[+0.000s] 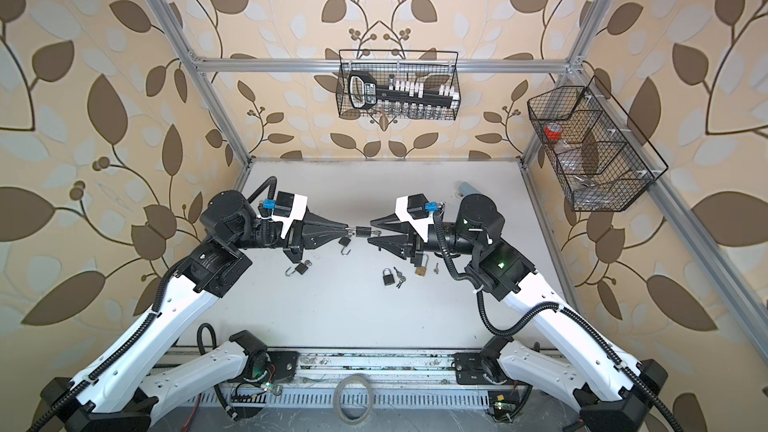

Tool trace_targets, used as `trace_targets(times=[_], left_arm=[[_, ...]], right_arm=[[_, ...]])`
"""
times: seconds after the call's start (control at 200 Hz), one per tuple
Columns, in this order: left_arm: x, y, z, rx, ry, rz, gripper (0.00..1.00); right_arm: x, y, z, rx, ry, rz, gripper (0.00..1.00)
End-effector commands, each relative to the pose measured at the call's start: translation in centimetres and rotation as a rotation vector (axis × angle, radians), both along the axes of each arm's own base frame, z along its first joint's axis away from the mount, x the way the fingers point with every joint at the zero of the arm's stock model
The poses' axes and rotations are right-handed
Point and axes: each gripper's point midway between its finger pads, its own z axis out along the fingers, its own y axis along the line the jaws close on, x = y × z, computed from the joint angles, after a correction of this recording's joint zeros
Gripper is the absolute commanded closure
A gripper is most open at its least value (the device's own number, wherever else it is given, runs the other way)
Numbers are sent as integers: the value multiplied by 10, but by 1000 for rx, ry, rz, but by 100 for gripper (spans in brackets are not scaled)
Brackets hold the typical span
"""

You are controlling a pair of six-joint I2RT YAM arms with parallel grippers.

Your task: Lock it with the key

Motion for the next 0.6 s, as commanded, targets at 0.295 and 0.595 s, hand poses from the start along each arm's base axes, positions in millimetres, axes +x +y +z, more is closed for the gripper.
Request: trace_targets(times=[0.295,0.595], left_arm=[[-14,2,14,-35,-56,-45,100],[-15,2,16,-38,-60,-49,100]], right_arm=[[-2,7,-7,-12,26,39,80],[1,9,-9,-13,27,35,75]])
